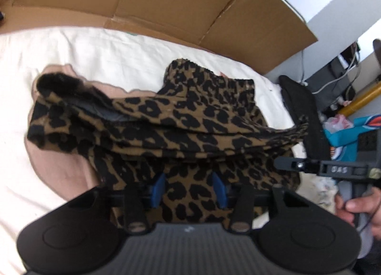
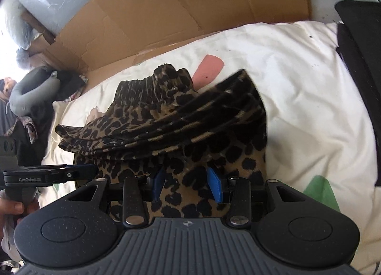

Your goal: Fold clothes

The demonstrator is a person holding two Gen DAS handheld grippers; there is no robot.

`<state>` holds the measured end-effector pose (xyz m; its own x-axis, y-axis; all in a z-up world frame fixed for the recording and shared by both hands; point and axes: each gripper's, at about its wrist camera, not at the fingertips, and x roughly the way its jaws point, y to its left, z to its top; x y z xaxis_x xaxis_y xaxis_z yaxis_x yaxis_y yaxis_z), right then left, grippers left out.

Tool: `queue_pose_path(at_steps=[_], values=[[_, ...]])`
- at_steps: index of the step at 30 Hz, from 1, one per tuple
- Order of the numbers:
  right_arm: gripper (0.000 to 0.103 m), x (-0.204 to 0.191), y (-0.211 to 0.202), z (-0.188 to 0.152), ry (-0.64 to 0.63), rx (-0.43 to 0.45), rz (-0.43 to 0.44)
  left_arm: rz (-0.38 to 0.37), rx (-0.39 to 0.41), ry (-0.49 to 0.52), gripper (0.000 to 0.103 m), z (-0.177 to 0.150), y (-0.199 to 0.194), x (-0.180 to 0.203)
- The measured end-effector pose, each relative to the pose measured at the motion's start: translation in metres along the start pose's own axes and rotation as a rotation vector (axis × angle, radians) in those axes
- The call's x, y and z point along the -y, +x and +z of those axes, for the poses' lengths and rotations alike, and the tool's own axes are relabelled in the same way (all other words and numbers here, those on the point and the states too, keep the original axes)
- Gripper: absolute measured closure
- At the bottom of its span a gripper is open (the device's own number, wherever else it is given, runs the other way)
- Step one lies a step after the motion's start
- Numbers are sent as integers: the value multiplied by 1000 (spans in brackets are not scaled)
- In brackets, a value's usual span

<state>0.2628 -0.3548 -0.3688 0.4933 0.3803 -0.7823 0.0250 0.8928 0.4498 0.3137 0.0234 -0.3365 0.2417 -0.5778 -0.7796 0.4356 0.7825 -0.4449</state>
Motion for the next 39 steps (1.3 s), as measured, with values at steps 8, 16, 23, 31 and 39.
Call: queue_pose_path(at_steps=[8,16,23,31,39], values=[[58,-12,2,21,-44,43,4,38,82,42,61,24,-8,4],[58,-5,-4,45,-52,103,-30,56,173,48,61,59,-21,-3],[58,17,-16,51,-32,140,-82,109,214,28,61,62,-36,-19],[58,43,-12,44,1,121,-117,199,201,4,60,63,-30,-54],[58,53,0,47,14,113,-88,213,166,-51,58,70,-10,-85]])
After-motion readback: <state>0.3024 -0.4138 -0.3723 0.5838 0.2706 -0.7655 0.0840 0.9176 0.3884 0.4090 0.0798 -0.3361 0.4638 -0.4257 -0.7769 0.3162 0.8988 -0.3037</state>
